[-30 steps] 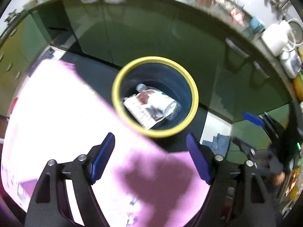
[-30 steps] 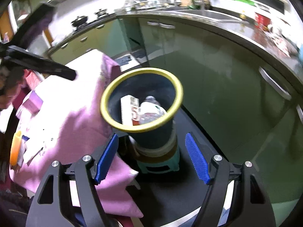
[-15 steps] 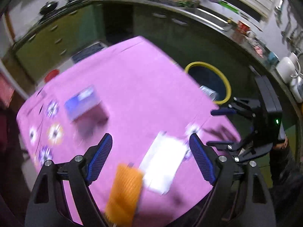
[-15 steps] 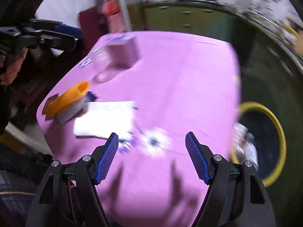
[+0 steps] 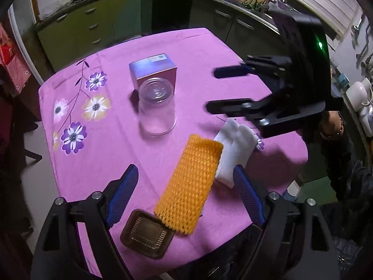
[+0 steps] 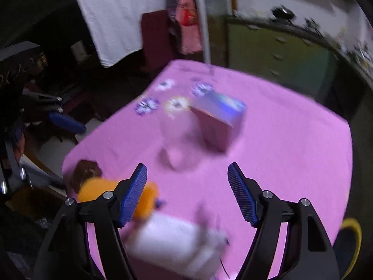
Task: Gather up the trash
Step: 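Grasp the clear plastic cup with the right gripper, then carry the plastic cup over the bin and release it, then grasp the white tissue paper with the left gripper and lift it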
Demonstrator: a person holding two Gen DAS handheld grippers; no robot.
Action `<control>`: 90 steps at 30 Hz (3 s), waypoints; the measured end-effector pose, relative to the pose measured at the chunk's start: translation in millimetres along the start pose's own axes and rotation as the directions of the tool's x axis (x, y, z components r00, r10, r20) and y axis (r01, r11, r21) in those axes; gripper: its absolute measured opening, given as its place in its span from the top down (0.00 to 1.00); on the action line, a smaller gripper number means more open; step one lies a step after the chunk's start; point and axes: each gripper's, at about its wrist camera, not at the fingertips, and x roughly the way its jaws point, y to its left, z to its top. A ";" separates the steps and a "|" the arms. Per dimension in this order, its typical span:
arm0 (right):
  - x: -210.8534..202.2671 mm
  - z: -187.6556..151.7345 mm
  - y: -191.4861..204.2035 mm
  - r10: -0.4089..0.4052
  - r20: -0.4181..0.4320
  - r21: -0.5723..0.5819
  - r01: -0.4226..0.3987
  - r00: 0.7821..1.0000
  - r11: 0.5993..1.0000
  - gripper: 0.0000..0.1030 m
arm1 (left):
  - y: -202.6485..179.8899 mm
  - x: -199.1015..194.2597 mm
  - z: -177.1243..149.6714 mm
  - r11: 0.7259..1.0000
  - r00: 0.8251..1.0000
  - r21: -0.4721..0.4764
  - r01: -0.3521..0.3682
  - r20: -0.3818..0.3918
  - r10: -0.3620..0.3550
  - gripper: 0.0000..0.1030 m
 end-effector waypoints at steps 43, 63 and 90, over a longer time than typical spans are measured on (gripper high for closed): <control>-133.1 -48.9 -101.2 -0.459 0.061 0.339 0.414 0.886 0.845 0.46 | -63.7 24.9 12.2 0.969 0.992 0.214 0.125 -0.061 -0.115 0.23; -141.2 -198.5 -252.9 -0.594 -0.236 0.567 0.605 0.769 0.559 0.28 | -133.7 122.0 34.5 0.913 0.952 0.345 0.215 -0.284 -0.117 0.19; -138.3 -159.2 -174.0 -0.525 -0.090 0.511 0.492 0.846 0.705 0.23 | -134.5 171.8 24.6 0.870 0.949 0.480 0.111 -0.312 0.050 0.38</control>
